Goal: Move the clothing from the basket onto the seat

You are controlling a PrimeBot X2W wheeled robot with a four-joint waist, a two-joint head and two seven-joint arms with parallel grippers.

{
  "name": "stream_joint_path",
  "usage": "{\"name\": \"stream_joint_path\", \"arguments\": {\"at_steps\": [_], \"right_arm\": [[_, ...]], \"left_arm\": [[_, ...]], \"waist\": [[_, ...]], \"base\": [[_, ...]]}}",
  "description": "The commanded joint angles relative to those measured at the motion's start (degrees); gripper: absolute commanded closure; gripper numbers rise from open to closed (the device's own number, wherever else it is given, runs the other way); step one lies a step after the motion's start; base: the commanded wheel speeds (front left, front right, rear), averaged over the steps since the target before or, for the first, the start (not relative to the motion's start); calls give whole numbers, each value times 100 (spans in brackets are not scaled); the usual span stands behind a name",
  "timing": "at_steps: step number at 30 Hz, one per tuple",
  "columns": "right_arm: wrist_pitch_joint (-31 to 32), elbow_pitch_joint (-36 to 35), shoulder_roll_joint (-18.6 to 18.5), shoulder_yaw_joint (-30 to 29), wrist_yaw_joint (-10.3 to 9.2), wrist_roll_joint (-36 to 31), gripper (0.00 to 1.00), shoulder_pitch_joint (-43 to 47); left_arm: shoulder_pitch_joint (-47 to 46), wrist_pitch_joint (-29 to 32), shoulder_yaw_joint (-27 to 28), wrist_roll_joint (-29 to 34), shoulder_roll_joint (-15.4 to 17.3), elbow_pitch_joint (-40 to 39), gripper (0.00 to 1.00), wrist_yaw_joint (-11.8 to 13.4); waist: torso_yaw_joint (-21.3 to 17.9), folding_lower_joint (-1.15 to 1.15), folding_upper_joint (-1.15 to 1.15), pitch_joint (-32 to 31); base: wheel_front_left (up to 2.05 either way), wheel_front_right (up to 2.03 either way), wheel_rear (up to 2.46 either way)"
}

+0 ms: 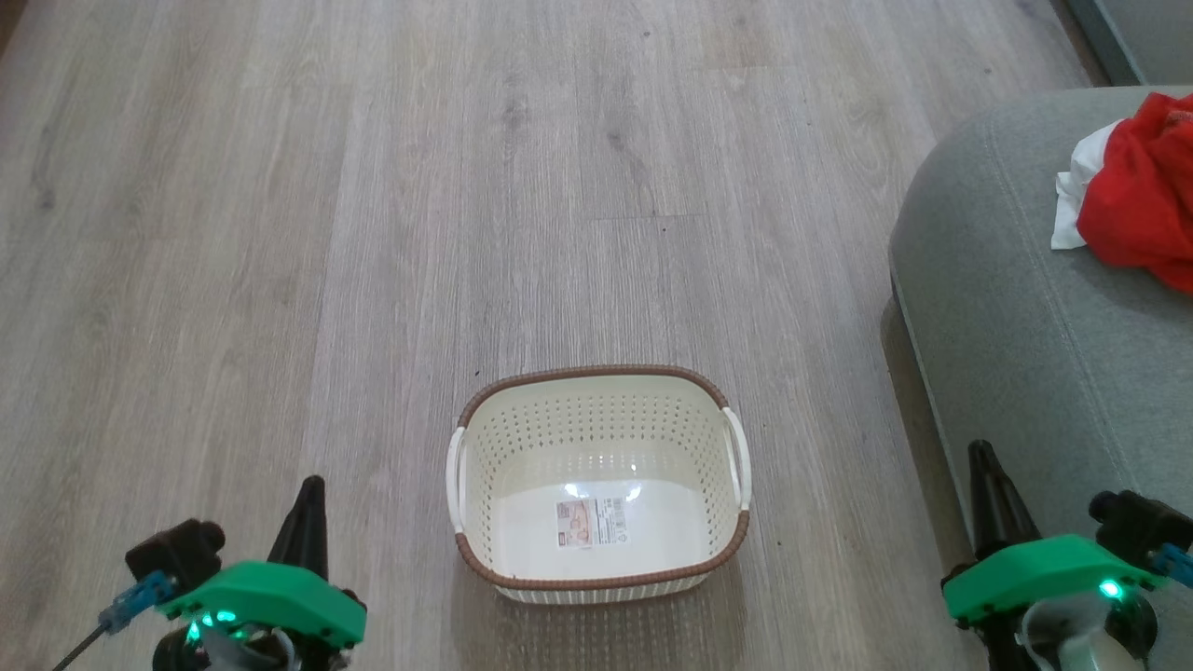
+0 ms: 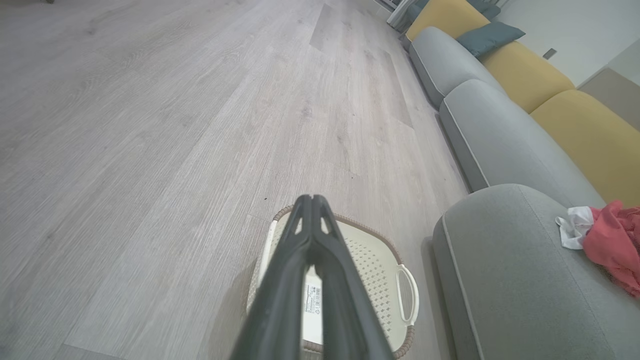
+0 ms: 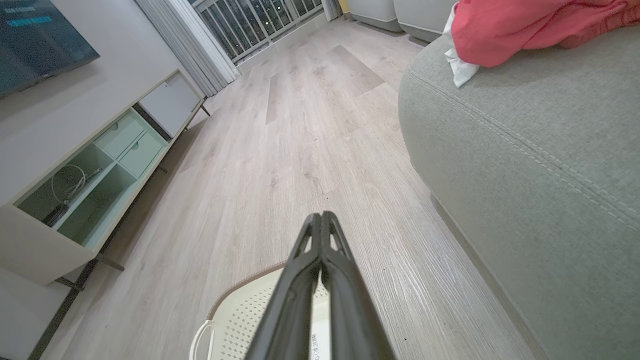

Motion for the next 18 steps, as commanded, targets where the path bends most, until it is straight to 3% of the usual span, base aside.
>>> {"name": "stream_joint_path", "arguments": {"at_steps": [1, 18], "right_arm": [[65, -218, -25, -4, -1, 219, 100, -279], [355, -283, -26, -25, -1, 1368, 100, -330]], "left_arm": [[-270, 42, 119, -205, 31, -225, 100, -38], [-292, 322, 216, -1302, 34, -342, 100, -85]], "waist": [[2, 0, 0, -2], [15, 0, 0, -21]], "base": [[0, 0, 0], [0, 0, 0]]}}
